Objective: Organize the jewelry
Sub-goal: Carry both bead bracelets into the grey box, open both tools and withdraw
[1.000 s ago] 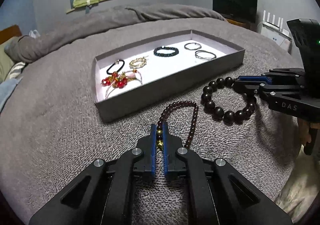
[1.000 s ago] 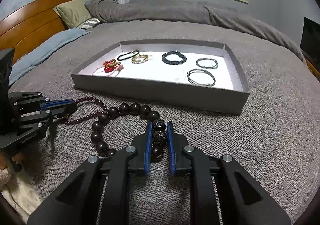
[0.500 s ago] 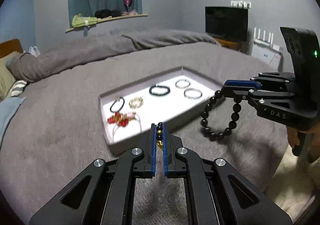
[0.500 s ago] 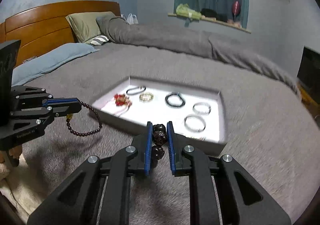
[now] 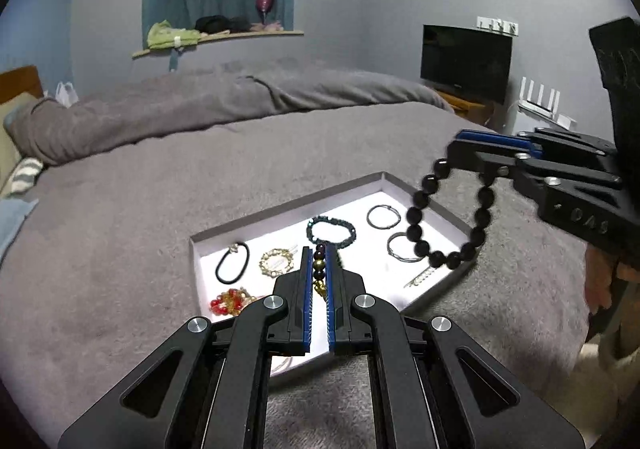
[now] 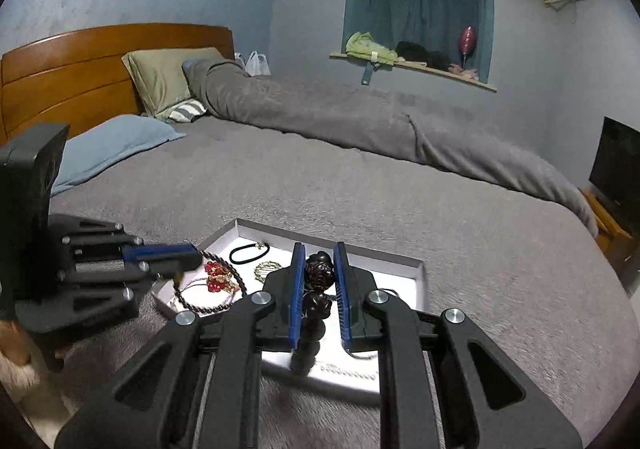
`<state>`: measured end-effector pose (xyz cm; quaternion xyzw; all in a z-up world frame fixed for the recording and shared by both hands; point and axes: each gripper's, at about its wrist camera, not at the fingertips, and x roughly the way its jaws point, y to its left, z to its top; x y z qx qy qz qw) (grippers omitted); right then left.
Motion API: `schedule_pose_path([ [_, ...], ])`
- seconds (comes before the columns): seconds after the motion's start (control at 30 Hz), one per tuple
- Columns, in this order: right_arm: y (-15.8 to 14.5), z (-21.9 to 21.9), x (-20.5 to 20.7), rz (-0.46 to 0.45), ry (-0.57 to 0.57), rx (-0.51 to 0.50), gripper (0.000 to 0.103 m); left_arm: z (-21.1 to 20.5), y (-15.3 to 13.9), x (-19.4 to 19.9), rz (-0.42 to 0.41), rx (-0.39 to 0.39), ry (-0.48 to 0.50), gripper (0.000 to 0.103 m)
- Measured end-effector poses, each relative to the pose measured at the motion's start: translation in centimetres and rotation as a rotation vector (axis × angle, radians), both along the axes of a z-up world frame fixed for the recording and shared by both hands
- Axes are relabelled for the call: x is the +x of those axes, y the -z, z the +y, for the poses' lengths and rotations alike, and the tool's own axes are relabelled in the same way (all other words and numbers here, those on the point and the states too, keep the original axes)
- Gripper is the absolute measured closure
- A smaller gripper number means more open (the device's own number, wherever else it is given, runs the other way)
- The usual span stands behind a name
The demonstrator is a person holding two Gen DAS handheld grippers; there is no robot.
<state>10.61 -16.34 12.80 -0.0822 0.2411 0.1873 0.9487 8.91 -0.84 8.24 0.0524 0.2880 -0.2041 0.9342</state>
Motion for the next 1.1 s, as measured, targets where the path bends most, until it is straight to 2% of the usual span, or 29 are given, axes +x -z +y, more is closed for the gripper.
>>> schedule_pose_path([
  [0.13,1.6,1.7,2.1,0.032,-0.01,-0.016,0.089,0.2,1.5,0.8,0.027,0.018,-0.001,0.097],
  [0.3,3.7,2.1,3.7,0.087,-0.012,0.014,0.089,0.3,2.8,2.7,0.1,-0.016,0.027,0.097],
  [0.43,6.1,1.1,5.1,0.156,0.02,0.037,0.089,0.0,3.9,4.0,0.151,-0.014,0.031,0.097],
  [0.7,8.9,-1.6,6.7,0.255,0.087,0.099,0.089,0.5,6.1,5.6,0.234,-0.007,-0.007,0.097],
  [0.83,9.9,-1.4,6.9,0.295,0.083,0.1,0.089,0.2,6.9,6.0,0.248,0.012,-0.01,0.097],
  [1.1,10.4,-1.8,7.2,0.316,0.092,0.123,0.088,0.1,7.5,6.1,0.237,0.035,-0.016,0.097],
])
